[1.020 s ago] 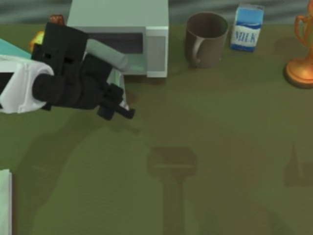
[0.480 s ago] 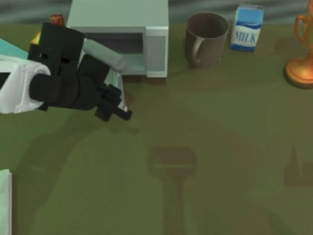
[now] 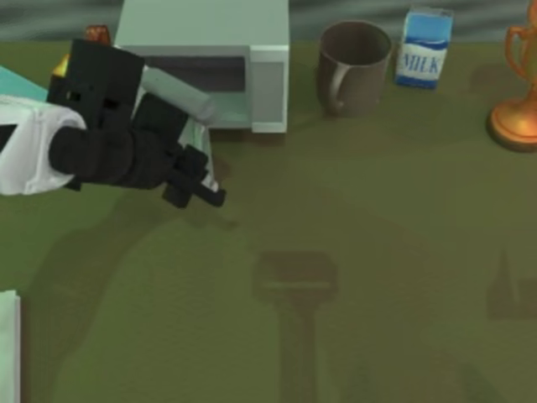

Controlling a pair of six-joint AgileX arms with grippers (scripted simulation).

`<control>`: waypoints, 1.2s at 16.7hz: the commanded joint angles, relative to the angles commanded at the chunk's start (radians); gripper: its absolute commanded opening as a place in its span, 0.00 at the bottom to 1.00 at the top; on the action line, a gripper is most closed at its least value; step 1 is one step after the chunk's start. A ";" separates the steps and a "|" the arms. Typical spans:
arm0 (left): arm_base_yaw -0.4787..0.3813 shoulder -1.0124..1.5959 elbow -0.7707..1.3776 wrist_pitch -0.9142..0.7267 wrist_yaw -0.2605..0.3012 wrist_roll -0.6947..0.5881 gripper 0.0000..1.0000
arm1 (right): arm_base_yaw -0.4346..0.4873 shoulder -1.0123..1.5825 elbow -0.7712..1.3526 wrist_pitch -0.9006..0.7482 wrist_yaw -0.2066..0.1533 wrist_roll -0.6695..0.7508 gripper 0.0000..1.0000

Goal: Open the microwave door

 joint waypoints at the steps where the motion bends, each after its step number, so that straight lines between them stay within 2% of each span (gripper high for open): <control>1: 0.000 0.000 0.000 0.000 0.000 0.000 0.00 | 0.000 0.000 0.000 0.000 0.000 0.000 1.00; 10: 0.000 0.000 0.000 0.000 0.000 0.000 0.00 | 0.000 0.000 0.000 0.000 0.000 0.000 1.00; 20: 0.036 -0.015 -0.014 -0.022 0.062 0.080 0.00 | 0.000 0.000 0.000 0.000 0.000 0.000 1.00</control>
